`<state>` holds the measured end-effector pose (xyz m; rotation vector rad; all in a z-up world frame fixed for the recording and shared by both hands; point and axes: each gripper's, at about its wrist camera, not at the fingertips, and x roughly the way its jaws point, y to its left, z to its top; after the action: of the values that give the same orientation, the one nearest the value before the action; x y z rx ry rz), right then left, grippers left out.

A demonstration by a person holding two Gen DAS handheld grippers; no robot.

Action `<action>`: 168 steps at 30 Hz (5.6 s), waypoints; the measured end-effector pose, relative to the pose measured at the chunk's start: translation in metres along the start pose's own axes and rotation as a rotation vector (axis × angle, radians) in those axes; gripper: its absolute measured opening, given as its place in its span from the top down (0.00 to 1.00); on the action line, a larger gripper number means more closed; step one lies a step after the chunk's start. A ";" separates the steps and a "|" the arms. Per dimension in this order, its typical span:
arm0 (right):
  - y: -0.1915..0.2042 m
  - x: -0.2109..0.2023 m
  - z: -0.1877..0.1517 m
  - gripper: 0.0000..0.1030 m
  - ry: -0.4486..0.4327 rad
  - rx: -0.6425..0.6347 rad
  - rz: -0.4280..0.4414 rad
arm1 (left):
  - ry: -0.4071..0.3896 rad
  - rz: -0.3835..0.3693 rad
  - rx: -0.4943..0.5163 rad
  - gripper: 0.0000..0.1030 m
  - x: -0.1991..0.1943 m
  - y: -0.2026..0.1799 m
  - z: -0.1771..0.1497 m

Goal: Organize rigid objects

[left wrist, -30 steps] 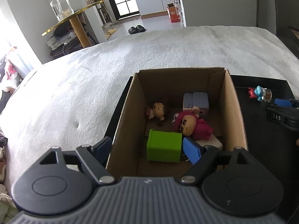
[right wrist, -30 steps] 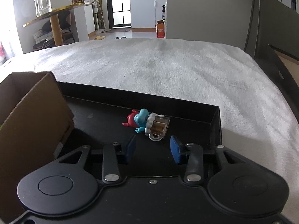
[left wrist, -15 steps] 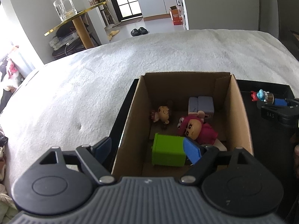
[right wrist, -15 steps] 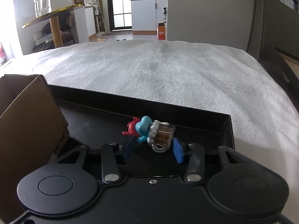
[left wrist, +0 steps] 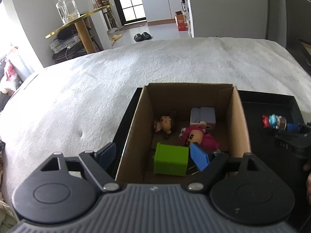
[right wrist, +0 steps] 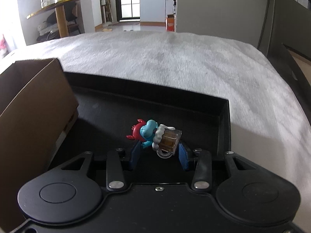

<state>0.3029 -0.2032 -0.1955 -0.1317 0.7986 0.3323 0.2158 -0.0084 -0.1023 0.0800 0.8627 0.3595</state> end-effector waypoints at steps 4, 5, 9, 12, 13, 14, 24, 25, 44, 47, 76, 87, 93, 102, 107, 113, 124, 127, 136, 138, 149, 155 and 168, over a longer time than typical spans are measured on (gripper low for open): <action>0.006 -0.012 -0.010 0.60 0.030 -0.040 0.010 | -0.010 -0.016 -0.010 0.19 -0.008 0.002 0.001; 0.008 -0.014 -0.012 0.60 0.038 -0.045 0.013 | -0.014 -0.019 -0.013 0.19 -0.010 0.002 0.001; 0.013 -0.024 -0.020 0.60 0.056 -0.072 0.015 | -0.029 -0.030 -0.017 0.19 -0.016 0.004 0.003; 0.013 -0.031 -0.026 0.60 0.071 -0.078 0.019 | -0.032 -0.038 -0.021 0.19 -0.018 0.004 0.002; 0.012 -0.033 -0.027 0.59 0.077 -0.078 0.023 | -0.030 -0.039 -0.021 0.19 -0.018 0.004 0.001; 0.012 -0.034 -0.029 0.57 0.087 -0.080 0.017 | -0.028 -0.040 -0.020 0.19 -0.018 0.005 0.001; 0.017 -0.049 -0.030 0.17 0.049 -0.083 -0.037 | -0.026 -0.035 -0.031 0.19 -0.015 0.012 0.000; 0.019 -0.049 -0.029 0.14 0.036 -0.090 -0.035 | -0.025 -0.034 -0.032 0.19 -0.015 0.012 0.000; 0.027 -0.027 -0.028 0.43 0.036 -0.072 -0.012 | -0.003 -0.027 -0.041 0.19 -0.002 0.010 0.000; 0.026 -0.030 -0.028 0.43 0.039 -0.072 -0.016 | -0.003 -0.038 -0.036 0.19 -0.004 0.010 0.000; 0.079 -0.106 0.033 0.43 -0.099 -0.118 -0.071 | 0.011 -0.156 -0.228 0.23 -0.002 0.081 -0.012; 0.115 -0.116 0.046 0.43 -0.103 -0.193 -0.100 | 0.038 -0.258 -0.277 0.57 0.015 0.098 -0.028; 0.134 -0.113 0.050 0.43 -0.109 -0.209 -0.100 | 0.072 -0.338 -0.288 0.84 0.025 0.104 -0.038; 0.169 -0.103 0.054 0.43 -0.090 -0.264 -0.076 | 0.059 -0.384 -0.313 0.88 0.031 0.111 -0.043; 0.186 -0.094 0.052 0.43 -0.063 -0.289 -0.077 | 0.050 -0.414 -0.340 0.87 0.035 0.116 -0.044; 0.202 -0.092 0.047 0.42 -0.041 -0.301 -0.080 | 0.045 -0.449 -0.360 0.87 0.040 0.123 -0.045; 0.201 -0.109 0.040 0.37 -0.061 -0.287 -0.113 | 0.043 -0.477 -0.360 0.86 0.040 0.126 -0.047; 0.196 -0.116 0.039 0.34 -0.068 -0.265 -0.117 | 0.045 -0.472 -0.359 0.86 0.040 0.126 -0.047; 0.173 -0.133 0.030 0.28 -0.076 -0.162 -0.118 | 0.005 -0.387 -0.251 0.86 0.014 0.120 -0.035; 0.168 -0.139 0.028 0.25 -0.080 -0.134 -0.111 | -0.007 -0.381 -0.232 0.84 0.005 0.119 -0.032; 0.134 -0.180 0.018 0.00 -0.117 0.002 -0.101 | -0.032 -0.358 -0.193 0.31 -0.049 0.113 -0.017; 0.116 -0.201 0.017 0.00 -0.137 0.051 -0.081 | -0.057 -0.363 -0.168 0.18 -0.081 0.108 -0.012; 0.072 -0.219 -0.008 0.00 -0.096 0.227 0.027 | -0.099 -0.385 -0.127 0.00 -0.126 0.094 -0.013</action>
<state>0.1307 -0.1908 -0.0428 0.1071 0.7382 0.2694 0.1045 0.0357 0.0011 -0.1830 0.7361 0.0472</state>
